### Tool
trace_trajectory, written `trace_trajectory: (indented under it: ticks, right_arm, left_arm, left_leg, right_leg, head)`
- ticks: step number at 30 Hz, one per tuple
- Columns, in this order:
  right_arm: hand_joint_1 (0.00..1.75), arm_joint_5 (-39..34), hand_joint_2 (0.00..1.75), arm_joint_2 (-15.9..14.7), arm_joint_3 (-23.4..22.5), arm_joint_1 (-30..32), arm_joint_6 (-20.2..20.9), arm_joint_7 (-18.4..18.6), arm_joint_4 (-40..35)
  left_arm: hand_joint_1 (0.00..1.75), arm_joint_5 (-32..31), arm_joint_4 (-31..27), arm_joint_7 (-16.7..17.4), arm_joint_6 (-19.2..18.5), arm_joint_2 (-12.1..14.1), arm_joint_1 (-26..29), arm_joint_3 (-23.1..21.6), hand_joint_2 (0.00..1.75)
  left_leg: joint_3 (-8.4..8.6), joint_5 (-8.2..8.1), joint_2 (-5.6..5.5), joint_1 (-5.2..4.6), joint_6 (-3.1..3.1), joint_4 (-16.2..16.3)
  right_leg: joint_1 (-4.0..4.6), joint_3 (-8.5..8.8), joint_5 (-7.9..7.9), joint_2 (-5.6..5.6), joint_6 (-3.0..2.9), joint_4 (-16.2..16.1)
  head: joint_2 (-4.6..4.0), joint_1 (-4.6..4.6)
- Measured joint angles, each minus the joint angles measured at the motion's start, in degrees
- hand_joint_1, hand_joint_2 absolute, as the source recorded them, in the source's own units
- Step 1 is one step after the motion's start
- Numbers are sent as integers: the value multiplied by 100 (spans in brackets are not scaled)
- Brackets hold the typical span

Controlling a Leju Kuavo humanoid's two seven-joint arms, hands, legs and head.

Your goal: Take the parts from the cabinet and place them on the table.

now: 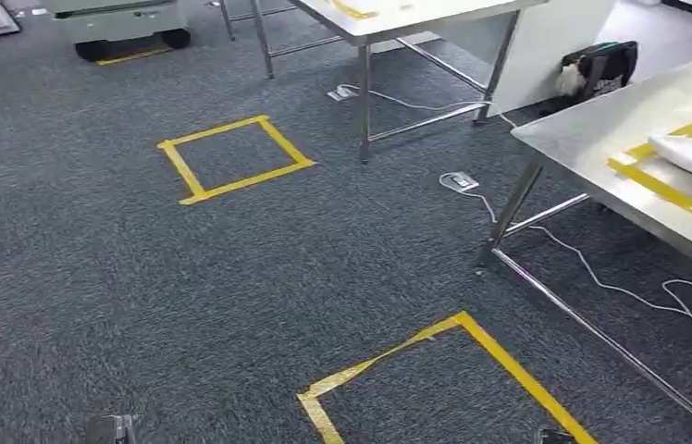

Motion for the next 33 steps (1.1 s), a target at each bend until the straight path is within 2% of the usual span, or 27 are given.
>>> trace_trajectory:
  ticks: [1,2,3,6,7,8,9,11,12,13,15,16,17,18,20,21,22,23,25,26,27,28,29,30,31,32,33]
  right_arm:
    - [0,2,0,-7,-2,-9,0,0,-7]
    - [0,13,0,-13,0,-5,-4,0,-9]
    - [0,24,0,-13,-2,-13,-9,0,-9]
    - [0,90,0,-13,-4,-18,-63,0,-9]
    - [0,101,0,-13,-4,-28,-77,0,-9]
    - [0,107,0,-13,-4,-29,-96,0,-9]
    - [0,116,0,-13,-4,-22,-118,0,-9]
    - [0,135,0,-13,-4,8,-133,0,-9]
    - [0,140,0,-13,-4,17,-149,0,-9]
    - [0,142,0,-13,-7,18,-151,0,-9]
    - [0,144,0,-13,-5,5,-149,0,-9]
    - [0,146,0,-13,-4,4,-144,0,-9]
    - [0,153,0,-15,-4,6,-129,0,-7]
    - [0,160,0,-15,-4,7,-120,0,-7]
    - [0,170,0,-22,-7,5,-107,0,-7]
    - [0,179,0,-22,-9,3,-98,0,-7]
    - [0,179,0,-24,-9,-10,-92,0,-7]
    - [0,181,0,-24,-9,-6,-90,0,-7]
    - [0,190,0,-24,-9,20,-85,0,-7]
    - [0,192,0,-26,-9,19,-85,0,-7]
    - [0,192,0,-26,-9,11,-85,0,-7]
    - [0,195,0,-26,-9,3,-85,0,-7]
    - [0,195,0,-26,-9,-3,-85,0,-7]
    - [0,195,0,-26,-9,-9,-85,0,-7]
    - [0,197,0,-26,-9,-15,-85,0,-7]
    - [0,199,0,-31,-9,-15,-85,0,-7]
    - [0,201,0,-33,-9,-12,-85,0,-7]
  left_arm:
    - [0,0,2,0,0,-15,-19,0,0]
    - [0,0,2,9,9,-33,-50,0,0]
    - [0,-11,2,9,35,-31,-49,0,0]
    - [0,-37,2,9,85,-13,-8,2,0]
    - [0,-57,2,11,107,-20,4,4,0]
    - [0,-77,2,13,127,-17,-9,7,0]
    - [0,-92,2,11,144,-24,-27,7,0]
    - [0,-131,4,11,164,-31,-34,7,0]
    - [0,-136,2,11,175,-31,-23,7,0]
    - [0,-140,4,13,181,-31,-14,9,0]
    - [0,-170,2,11,190,-33,-18,9,0]
    - [0,-190,2,11,192,-39,-26,9,0]
    - [0,-194,4,11,197,-39,-41,9,0]
    - [0,-199,2,9,201,-42,-50,9,0]
    - [0,-208,4,7,214,-44,-26,9,0]
    - [0,-212,4,7,225,-41,-13,9,0]
    - [0,-216,4,2,234,-48,-4,9,0]
    - [0,-221,4,2,240,-48,-20,9,0]
    - [0,-243,4,-2,240,-52,-70,9,0]
    - [0,-245,4,-2,240,-57,-66,9,0]
    - [0,-247,4,-2,240,-61,-44,9,0]
    - [0,-247,4,-2,240,-61,-23,11,0]
    - [0,-249,4,-2,240,-61,-17,11,0]
    - [0,-249,4,-4,240,-59,-22,11,0]
    - [0,-249,4,-6,242,-61,-32,11,0]
    - [0,-249,4,-7,243,-79,-52,11,0]
    - [0,-251,4,-7,240,-81,-75,11,0]
  left_leg:
    - [211,19,404,-9,-27,-390]
    - [180,34,322,-30,74,-414]
    - [147,39,244,-46,134,-398]
    - [104,96,40,-78,280,-414]
    - [87,117,-16,-64,314,-415]
    - [66,136,-64,-63,350,-414]
    - [33,153,-155,-69,376,-412]
    - [-14,179,-309,-95,407,-405]
    - [-23,192,-393,-104,410,-403]
    - [-25,202,-487,-107,396,-401]
    - [-22,219,-667,-102,370,-394]
    - [-28,227,-732,-97,352,-391]
    - [-66,233,-790,-128,317,-362]
    - [-110,263,-864,-103,276,-358]
    - [-163,320,-998,-46,186,-379]
    - [-189,320,-1029,-43,157,-369]
    - [-221,239,-663,-73,152,-289]
    - [-346,48,-422,-86,133,-36]
    - [-814,-456,-252,-73,87,963]
    - [-992,-592,-238,-65,69,1360]
    - [-1047,-596,-235,-51,50,1506]
    - [-957,-477,-229,-40,41,1387]
    - [-765,-276,-204,-31,39,1042]
    - [-423,-8,-102,-29,42,441]
    - [-126,156,101,-33,48,-45]
    - [18,107,453,-80,35,-324]
    - [-3,130,330,-81,149,-332]
  right_leg:
    - [49,-4,-14,-47,53,32]
    - [62,-27,-43,-93,96,80]
    - [63,-24,-22,-148,130,69]
    - [9,-8,-30,-322,220,61]
    - [-19,-84,-170,-2,262,189]
    - [-24,-214,-417,287,260,535]
    - [-15,-441,-689,434,254,1054]
    - [3,-827,-1021,513,236,1916]
    - [8,-870,-983,518,215,1996]
    - [13,-755,-809,527,194,1782]
    - [3,-212,-273,666,153,718]
    - [-23,18,-156,935,143,258]
    - [-68,77,-246,1209,137,97]
    - [-52,111,-231,1120,147,116]
    - [0,87,-214,1003,93,144]
    - [-27,96,-175,904,36,94]
    - [-27,107,-154,816,1,71]
    - [-15,104,-153,740,-29,66]
    - [7,91,-165,502,-55,66]
    - [11,82,-165,405,-56,67]
    - [11,79,-165,316,-56,67]
    - [10,79,-167,238,-53,68]
    - [8,82,-170,163,-49,68]
    - [3,97,-177,80,-36,69]
    - [6,118,-190,18,-13,71]
    - [64,117,-217,-31,35,92]
    - [78,106,-231,-78,65,103]
  head:
    - [0,-15]
    - [0,-23]
    - [0,29]
    - [0,11]
    - [0,39]
    - [0,50]
    - [0,61]
    - [0,64]
    - [0,63]
    - [0,61]
    - [0,65]
    - [0,68]
    - [0,57]
    - [0,46]
    - [0,57]
    - [0,55]
    - [0,46]
    - [0,6]
    - [0,2]
    - [0,0]
    - [0,-2]
    - [0,-2]
    - [0,-4]
    - [0,0]
    - [0,-4]
    - [0,-15]
    - [0,-9]
